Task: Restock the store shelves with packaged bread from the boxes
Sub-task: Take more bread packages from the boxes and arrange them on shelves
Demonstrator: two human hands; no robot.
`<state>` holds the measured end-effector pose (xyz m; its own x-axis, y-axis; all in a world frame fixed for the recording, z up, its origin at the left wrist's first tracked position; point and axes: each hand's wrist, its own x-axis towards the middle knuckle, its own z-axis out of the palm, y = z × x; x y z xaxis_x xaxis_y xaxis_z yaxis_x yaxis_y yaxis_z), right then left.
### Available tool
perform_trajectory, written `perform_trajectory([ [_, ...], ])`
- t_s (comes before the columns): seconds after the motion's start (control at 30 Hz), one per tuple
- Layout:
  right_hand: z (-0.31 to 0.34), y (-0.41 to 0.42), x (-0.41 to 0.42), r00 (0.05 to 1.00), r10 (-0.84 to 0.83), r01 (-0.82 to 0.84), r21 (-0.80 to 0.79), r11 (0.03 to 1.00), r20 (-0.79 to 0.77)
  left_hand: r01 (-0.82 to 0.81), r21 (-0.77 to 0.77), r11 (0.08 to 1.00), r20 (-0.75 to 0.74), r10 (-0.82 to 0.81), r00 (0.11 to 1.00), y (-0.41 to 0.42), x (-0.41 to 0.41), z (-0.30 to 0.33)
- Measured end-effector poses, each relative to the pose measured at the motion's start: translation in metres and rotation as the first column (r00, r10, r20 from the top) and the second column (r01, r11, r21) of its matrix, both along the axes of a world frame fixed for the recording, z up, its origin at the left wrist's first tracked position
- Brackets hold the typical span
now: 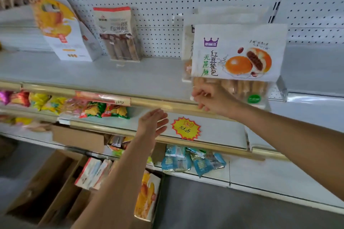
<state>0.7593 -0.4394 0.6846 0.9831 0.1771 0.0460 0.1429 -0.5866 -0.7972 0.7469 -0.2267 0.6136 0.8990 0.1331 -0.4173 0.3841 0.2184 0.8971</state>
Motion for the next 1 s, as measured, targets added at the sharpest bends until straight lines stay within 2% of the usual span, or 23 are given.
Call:
perform_trajectory([
  [0.17, -0.051, 0.056, 0.002, 0.973, 0.063, -0.069, -0.018, 0.997, -0.222, -0.091, -0.042, 0.995, -0.15, 0.084, 0.985, 0.057, -0.013, -0.041],
  [0.4, -0.14, 0.149, -0.004, 0.882, 0.074, -0.081, 0.007, 0.997, -0.466, -0.172, 0.026, 0.985, -0.371, 0.169, 0.913, 0.164, -0.037, -0.121],
  [0.6, -0.241, 0.236, -0.007, 0.762, 0.019, 0.011, 0.042, 0.999, -0.647, -0.121, 0.119, 0.986, -0.532, 0.166, 0.83, 0.236, -0.043, -0.194],
  [0.87, -0.388, 0.296, -0.026, 0.55, -0.111, 0.202, 0.003, 0.979, -0.828, -0.035, 0.113, 0.993, -0.685, 0.103, 0.722, 0.294, -0.033, -0.313],
  [1.0, -0.453, 0.311, -0.043, 0.463, -0.146, 0.187, -0.065, 0.98, -0.874, 0.009, 0.072, 0.997, -0.75, 0.048, 0.659, 0.304, -0.032, -0.377],
])
